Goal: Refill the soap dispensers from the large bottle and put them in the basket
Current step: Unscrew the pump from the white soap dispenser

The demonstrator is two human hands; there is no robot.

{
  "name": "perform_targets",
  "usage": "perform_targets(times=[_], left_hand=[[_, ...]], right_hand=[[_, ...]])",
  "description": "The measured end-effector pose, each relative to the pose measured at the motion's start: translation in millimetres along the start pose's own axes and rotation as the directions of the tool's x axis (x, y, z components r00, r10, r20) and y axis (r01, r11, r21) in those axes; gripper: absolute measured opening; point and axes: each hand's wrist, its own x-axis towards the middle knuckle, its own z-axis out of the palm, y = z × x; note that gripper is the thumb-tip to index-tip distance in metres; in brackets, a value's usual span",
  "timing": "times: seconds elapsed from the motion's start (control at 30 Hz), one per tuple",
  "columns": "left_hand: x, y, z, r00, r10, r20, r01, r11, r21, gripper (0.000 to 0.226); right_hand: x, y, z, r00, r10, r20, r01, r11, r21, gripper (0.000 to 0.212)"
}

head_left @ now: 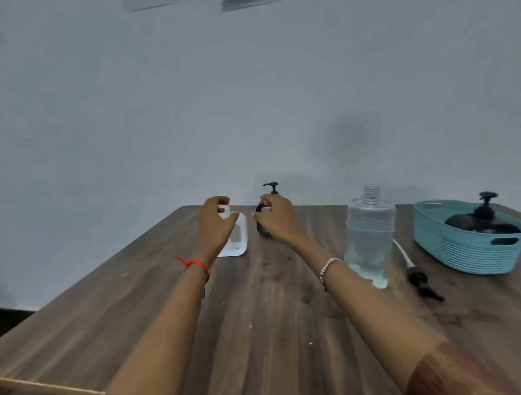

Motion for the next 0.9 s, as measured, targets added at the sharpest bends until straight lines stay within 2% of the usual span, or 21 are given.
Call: perform_targets(times=[0.1,0.17,0.27,0.4,0.5,0.57,0.7,0.8,0.9], left_hand=[[5.4,-22.9,1.2,0.999,-0.052,0.006,0.052,0.999,0.009,0.049],[12.5,-34.9,3.0,0.995,-0.103,0.013,0.103,0.994,0.021,0.062],[23.7,-52.8,6.5,0.973,-0.21,0.092,0.206,0.977,0.058,0.08],[32.7,-72.9,10.8,0.935,-0.308,0.178,0.294,0.95,0.102,0.091],[38.9,-83.3,13.5,0.924,-0.335,0.187,0.331,0.942,0.052,0.084],[41.8,-88.3,15.5,0.926,-0.321,0.199,0.328,0.945,0.002,0.068],[43.4,-92.5,20.0,0.956,-0.265,0.13,0.271,0.962,-0.031,0.032],[42.6,-89.6,23.2,0.954,-0.265,0.138,0.282,0.953,-0.116,0.031],[40.8,-77.7,25.8,0.935,-0.247,0.253,0.315,0.906,-0.281,0.034]], right_hand=[[10.0,13.8,18.5,0.996,0.059,0.068,-0.059,0.998,-0.008,0.046],[17.9,20.8,28.8,0.986,0.094,0.137,-0.095,0.996,-0.001,0.058],[29.9,28.4,44.0,0.97,0.134,0.204,-0.144,0.989,0.036,0.072],[43.5,36.3,63.3,0.951,0.183,0.25,-0.213,0.972,0.099,0.077],[51.5,39.9,75.1,0.944,0.193,0.267,-0.231,0.965,0.122,0.077],[54.6,40.2,79.6,0.944,0.186,0.271,-0.224,0.968,0.115,0.076],[58.9,39.1,75.2,0.965,0.15,0.215,-0.162,0.986,0.036,0.051],[58.3,40.8,59.6,0.959,0.145,0.246,-0.162,0.986,0.05,0.049],[55.2,41.3,32.7,0.948,0.181,0.262,-0.234,0.954,0.188,0.049]])
